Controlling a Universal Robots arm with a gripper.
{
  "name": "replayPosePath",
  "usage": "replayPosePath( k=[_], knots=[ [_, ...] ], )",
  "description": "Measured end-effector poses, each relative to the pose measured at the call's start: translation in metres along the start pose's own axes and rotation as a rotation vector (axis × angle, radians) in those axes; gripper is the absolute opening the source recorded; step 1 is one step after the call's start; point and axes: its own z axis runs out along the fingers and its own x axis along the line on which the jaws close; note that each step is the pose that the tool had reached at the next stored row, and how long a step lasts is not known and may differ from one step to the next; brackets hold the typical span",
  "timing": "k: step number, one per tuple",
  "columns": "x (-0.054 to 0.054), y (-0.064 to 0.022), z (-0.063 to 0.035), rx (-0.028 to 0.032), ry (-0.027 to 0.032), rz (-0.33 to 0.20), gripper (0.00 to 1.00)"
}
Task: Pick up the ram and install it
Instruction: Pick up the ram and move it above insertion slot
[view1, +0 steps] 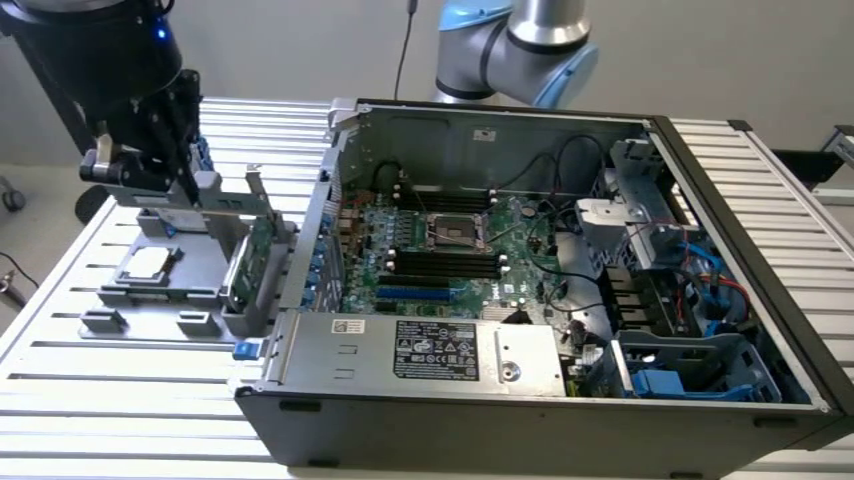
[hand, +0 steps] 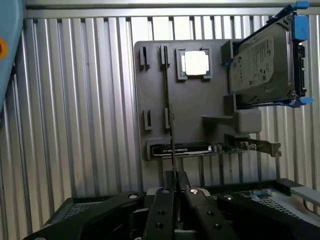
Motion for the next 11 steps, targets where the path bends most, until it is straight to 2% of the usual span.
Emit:
replayPosePath(
  k=[4,11],
  knots=[
    [-0.001,-0.0171,-0.0015,-0.0021,-0.0197,-0.005,0.14],
    [-0.004,-0.0489,-0.0032,-0.0048,-0.0471,-0.011,0.14]
  ],
)
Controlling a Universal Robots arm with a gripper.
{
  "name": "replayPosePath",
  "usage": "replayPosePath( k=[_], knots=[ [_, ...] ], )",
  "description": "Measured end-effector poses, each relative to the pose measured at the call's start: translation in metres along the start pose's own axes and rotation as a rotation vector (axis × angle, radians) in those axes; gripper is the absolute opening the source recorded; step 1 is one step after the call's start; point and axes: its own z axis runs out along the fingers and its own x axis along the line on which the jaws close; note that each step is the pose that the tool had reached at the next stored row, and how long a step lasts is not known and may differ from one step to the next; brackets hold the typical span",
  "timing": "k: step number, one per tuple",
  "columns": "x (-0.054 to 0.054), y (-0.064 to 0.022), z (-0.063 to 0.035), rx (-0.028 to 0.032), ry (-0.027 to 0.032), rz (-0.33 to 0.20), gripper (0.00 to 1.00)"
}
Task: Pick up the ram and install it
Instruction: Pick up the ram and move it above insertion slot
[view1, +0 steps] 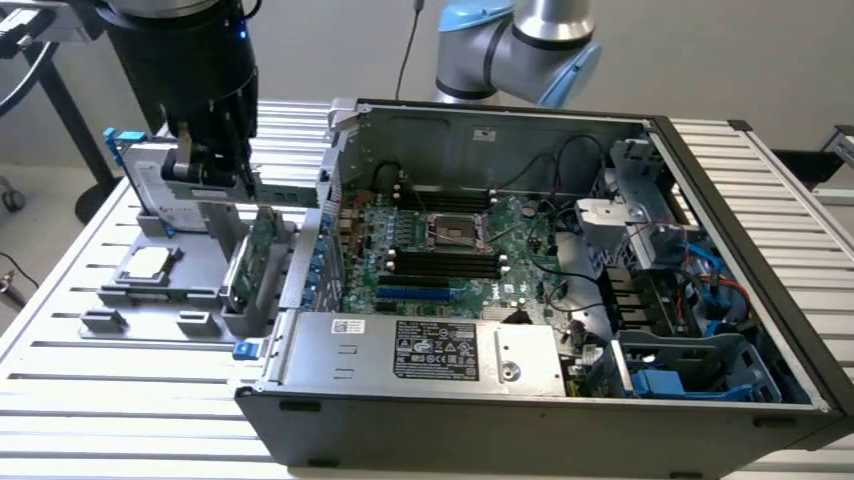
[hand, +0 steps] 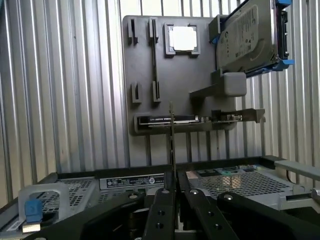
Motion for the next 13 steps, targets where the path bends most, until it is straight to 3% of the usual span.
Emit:
replayPosePath(
  k=[13],
  knots=[
    [-0.004,-0.0589,-0.0034,-0.0049,-0.0482,-0.012,0.14]
  ],
)
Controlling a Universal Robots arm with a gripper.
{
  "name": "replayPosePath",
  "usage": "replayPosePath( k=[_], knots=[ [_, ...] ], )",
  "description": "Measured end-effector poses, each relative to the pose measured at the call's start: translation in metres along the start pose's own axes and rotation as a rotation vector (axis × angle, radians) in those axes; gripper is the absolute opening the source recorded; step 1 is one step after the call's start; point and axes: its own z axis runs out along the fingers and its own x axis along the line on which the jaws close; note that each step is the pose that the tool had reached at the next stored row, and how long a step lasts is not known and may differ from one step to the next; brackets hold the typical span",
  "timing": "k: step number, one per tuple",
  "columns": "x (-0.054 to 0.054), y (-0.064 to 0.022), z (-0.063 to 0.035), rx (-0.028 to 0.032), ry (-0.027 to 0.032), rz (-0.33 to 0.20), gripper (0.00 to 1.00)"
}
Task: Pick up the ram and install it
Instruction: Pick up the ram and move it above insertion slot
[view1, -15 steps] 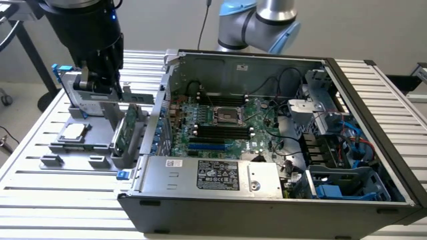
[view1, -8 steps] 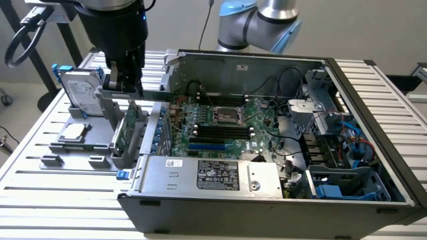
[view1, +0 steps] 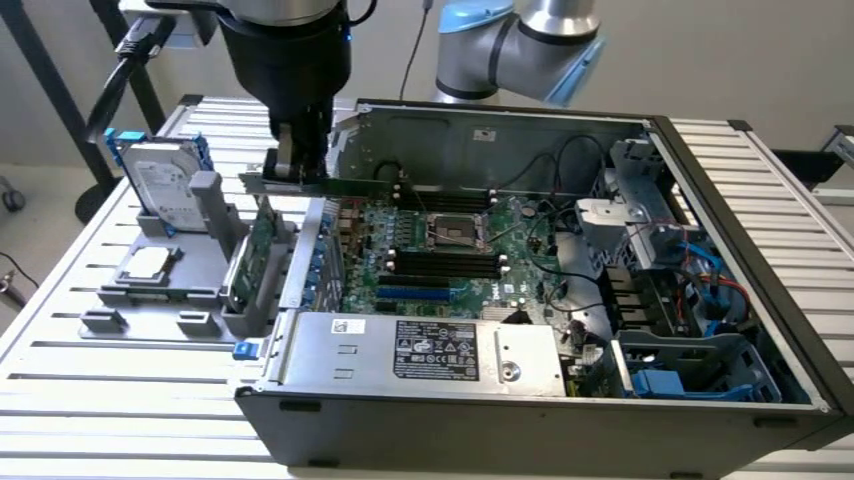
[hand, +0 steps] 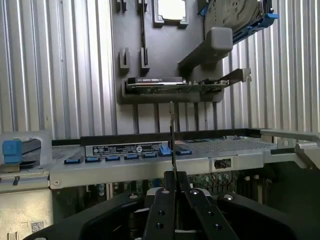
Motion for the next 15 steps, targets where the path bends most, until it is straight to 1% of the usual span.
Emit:
replayPosePath(
  k=[4,6,8,11,15],
  knots=[
    [-0.001,-0.0179,-0.0010,-0.0014,-0.0135,-0.004,0.14],
    [-0.002,-0.0271,-0.0016,-0.0021,-0.0192,-0.005,0.14],
    [-0.002,-0.0362,-0.0021,-0.0027,-0.0235,-0.007,0.14],
    [-0.003,-0.0497,-0.0029,-0.0033,-0.0271,-0.009,0.14],
    [-0.004,-0.0679,-0.0035,-0.0038,-0.0271,-0.011,0.14]
  ],
)
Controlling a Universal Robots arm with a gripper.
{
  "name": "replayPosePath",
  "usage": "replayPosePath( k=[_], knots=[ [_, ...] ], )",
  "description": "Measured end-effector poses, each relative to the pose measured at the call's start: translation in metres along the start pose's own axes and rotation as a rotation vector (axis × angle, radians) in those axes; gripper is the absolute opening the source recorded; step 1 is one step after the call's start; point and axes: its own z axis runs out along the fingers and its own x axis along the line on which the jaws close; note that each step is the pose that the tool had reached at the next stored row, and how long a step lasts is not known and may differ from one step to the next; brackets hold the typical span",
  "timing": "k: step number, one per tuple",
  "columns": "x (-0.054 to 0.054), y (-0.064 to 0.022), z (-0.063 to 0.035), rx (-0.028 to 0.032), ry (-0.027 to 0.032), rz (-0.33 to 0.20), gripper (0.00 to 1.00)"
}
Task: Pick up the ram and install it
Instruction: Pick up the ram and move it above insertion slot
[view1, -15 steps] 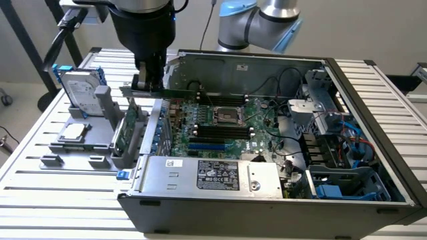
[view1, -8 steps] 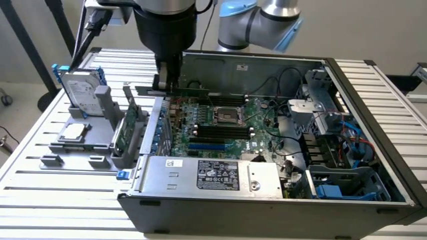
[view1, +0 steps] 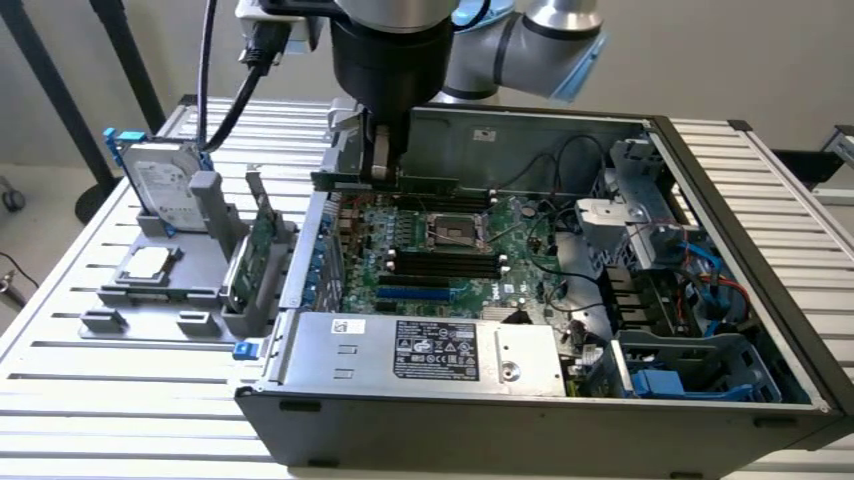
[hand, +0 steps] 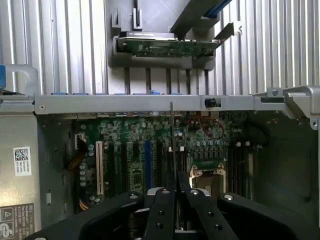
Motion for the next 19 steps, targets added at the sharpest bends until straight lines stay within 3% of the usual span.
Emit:
replayPosePath(
  k=[1,2,4,14,19],
  knots=[
    [0.000,-0.0047,0.0001,-0.0001,0.0000,-0.001,0.14],
    [-0.001,-0.0193,0.0013,-0.0006,0.0010,-0.001,0.14],
    [-0.005,-0.0253,0.0034,-0.0003,0.0082,0.000,0.14],
    [-0.036,-0.0384,0.0154,0.0033,0.0784,0.004,0.14],
    [-0.054,-0.0439,0.0218,0.0044,0.1014,0.005,0.14]
  ],
)
